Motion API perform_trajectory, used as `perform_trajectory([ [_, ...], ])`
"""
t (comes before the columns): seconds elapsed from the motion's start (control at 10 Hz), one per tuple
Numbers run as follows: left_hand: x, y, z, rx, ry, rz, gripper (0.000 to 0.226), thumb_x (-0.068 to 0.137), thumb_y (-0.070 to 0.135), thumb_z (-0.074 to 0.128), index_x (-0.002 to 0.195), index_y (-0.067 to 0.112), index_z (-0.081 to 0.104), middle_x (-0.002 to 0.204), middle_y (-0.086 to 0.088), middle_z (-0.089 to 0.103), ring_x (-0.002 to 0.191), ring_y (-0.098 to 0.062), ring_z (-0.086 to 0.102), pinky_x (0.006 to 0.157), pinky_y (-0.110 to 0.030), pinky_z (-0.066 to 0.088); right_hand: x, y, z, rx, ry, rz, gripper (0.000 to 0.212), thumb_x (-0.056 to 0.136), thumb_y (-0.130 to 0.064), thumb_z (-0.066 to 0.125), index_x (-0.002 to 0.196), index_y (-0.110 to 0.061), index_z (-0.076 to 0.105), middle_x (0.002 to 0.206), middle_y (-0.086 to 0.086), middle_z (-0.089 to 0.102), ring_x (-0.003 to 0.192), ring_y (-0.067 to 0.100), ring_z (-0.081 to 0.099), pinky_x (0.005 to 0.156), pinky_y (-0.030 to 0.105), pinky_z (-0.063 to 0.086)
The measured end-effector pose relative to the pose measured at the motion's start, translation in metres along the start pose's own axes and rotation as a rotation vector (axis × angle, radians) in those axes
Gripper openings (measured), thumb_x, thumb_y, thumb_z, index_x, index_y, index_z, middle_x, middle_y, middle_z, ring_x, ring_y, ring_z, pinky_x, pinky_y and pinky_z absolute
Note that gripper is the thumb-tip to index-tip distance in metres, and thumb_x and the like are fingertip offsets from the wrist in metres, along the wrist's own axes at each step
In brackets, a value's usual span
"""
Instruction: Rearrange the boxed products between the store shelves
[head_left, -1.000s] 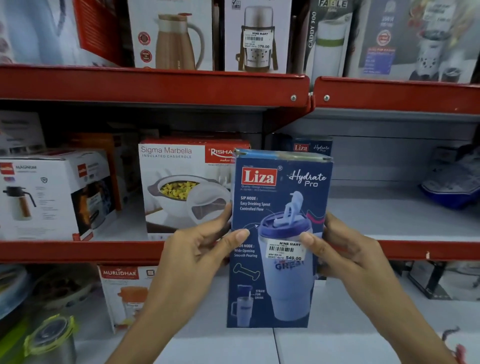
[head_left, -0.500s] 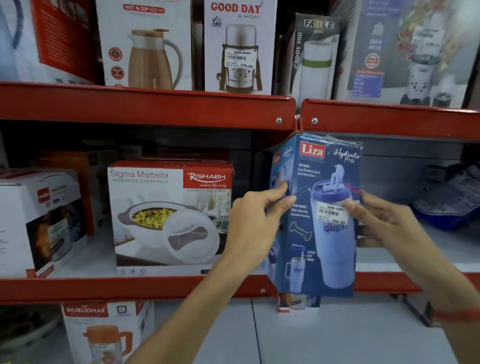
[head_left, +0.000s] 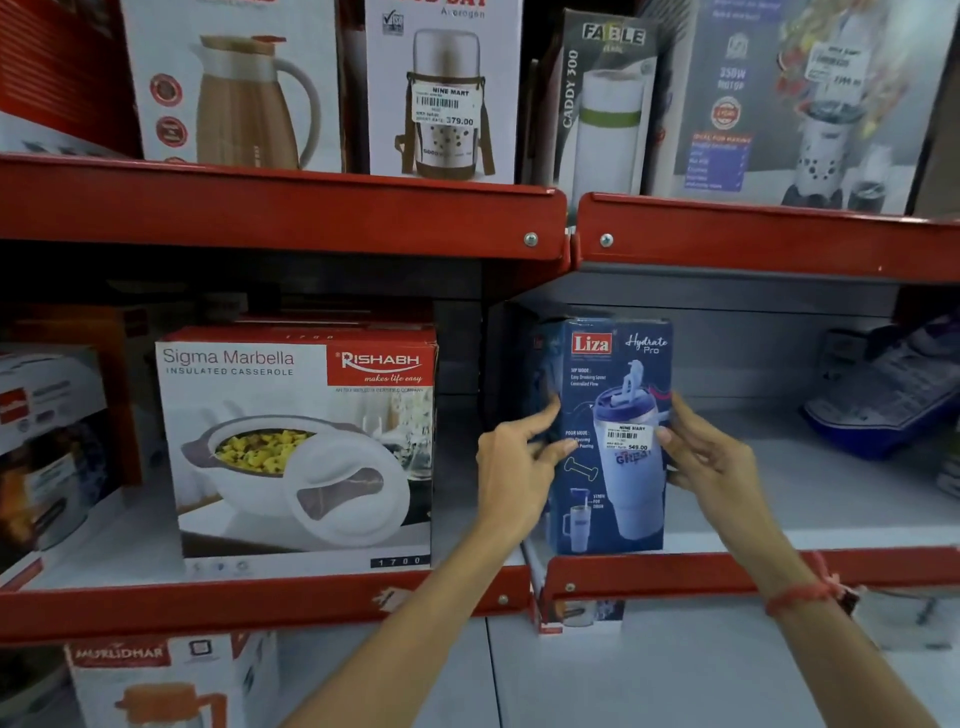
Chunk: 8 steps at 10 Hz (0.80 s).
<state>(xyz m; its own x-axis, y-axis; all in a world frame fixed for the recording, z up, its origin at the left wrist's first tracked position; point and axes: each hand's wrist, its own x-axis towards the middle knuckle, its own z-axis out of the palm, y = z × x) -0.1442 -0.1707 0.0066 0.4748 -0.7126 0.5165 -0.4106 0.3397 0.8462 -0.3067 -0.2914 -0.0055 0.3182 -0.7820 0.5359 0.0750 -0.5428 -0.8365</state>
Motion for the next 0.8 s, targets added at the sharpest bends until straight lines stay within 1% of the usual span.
perform_trajectory([
  [0.1, -0.001, -0.006, 0.007, -0.024, -0.013, 0.0, 0.053, 0.084, 0.001, 0.068, 0.133, 0.011, 0.052, 0.124, -0.01, 0.068, 0.103, -0.012, 0.068, 0.089, -0.029, 0.058, -0.005, 0.01, 0.0, 0.022, 0.048, -0.012, 0.05, 0.091, -0.009, 0.057, 0.137, -0.025, 0.048, 0.12, 0.0, 0.068, 0.11, 0.02, 0.065, 0.085, 0.038, 0.059],
  [0.2, -0.005, -0.014, 0.011, -0.021, 0.01, 0.022, 0.052, 0.084, 0.002, 0.068, 0.132, 0.012, 0.053, 0.124, -0.011, 0.068, 0.107, -0.014, 0.068, 0.091, -0.034, 0.058, -0.012, 0.018, 0.001, 0.067, 0.081, -0.006, 0.051, 0.09, -0.008, 0.059, 0.134, -0.031, 0.046, 0.119, -0.006, 0.067, 0.1, 0.0, 0.066, 0.077, 0.02, 0.06],
  [0.3, -0.008, -0.018, 0.011, -0.031, 0.014, 0.028, 0.052, 0.084, 0.003, 0.067, 0.133, 0.013, 0.053, 0.124, -0.011, 0.068, 0.107, -0.015, 0.068, 0.088, -0.034, 0.059, -0.014, 0.019, 0.003, 0.099, 0.079, 0.0, 0.052, 0.091, -0.005, 0.057, 0.134, -0.03, 0.043, 0.127, 0.001, 0.061, 0.105, 0.011, 0.064, 0.076, 0.018, 0.059],
  [0.4, -0.01, -0.018, 0.011, -0.015, 0.021, 0.044, 0.053, 0.084, 0.003, 0.067, 0.133, 0.015, 0.053, 0.124, -0.01, 0.068, 0.106, -0.013, 0.068, 0.087, -0.032, 0.059, -0.016, 0.017, 0.005, 0.093, 0.082, 0.002, 0.052, 0.092, -0.007, 0.056, 0.138, -0.027, 0.042, 0.131, 0.003, 0.06, 0.117, 0.024, 0.06, 0.084, 0.028, 0.058],
  [0.5, -0.012, -0.02, 0.008, 0.003, 0.043, 0.052, 0.053, 0.085, 0.003, 0.067, 0.134, 0.018, 0.052, 0.121, -0.009, 0.07, 0.104, -0.012, 0.068, 0.088, -0.038, 0.059, -0.016, 0.014, 0.008, 0.041, 0.076, 0.006, 0.053, 0.092, -0.01, 0.057, 0.143, -0.019, 0.043, 0.132, 0.004, 0.06, 0.123, 0.027, 0.058, 0.094, 0.049, 0.054],
  [0.6, -0.013, -0.017, 0.004, 0.009, -0.008, 0.034, 0.059, 0.084, -0.002, 0.066, 0.136, 0.018, 0.048, 0.127, -0.009, 0.066, 0.109, -0.009, 0.063, 0.094, -0.042, 0.056, -0.02, 0.006, 0.012, 0.017, 0.102, 0.031, 0.054, 0.092, -0.013, 0.058, 0.144, -0.019, 0.043, 0.133, 0.005, 0.06, 0.126, 0.029, 0.056, 0.098, 0.057, 0.05],
  [0.7, -0.017, -0.013, 0.0, 0.037, -0.067, 0.041, 0.063, 0.084, 0.008, 0.068, 0.14, 0.017, 0.043, 0.131, -0.01, 0.063, 0.112, -0.007, 0.056, 0.101, -0.043, 0.051, -0.029, 0.002, 0.02, -0.057, 0.119, 0.025, 0.061, 0.091, -0.02, 0.06, 0.147, -0.021, 0.036, 0.144, 0.006, 0.052, 0.131, 0.023, 0.051, 0.103, 0.048, 0.048],
  [0.8, -0.023, -0.008, -0.012, 0.182, 0.009, 0.159, 0.061, 0.087, 0.025, 0.066, 0.142, 0.015, 0.04, 0.129, -0.015, 0.065, 0.1, -0.006, 0.058, 0.099, -0.037, 0.052, -0.043, -0.012, 0.033, -0.229, 0.27, -0.099, 0.058, 0.094, -0.028, 0.056, 0.147, -0.019, 0.036, 0.15, 0.007, 0.046, 0.134, 0.023, 0.047, 0.105, 0.041, 0.046],
])
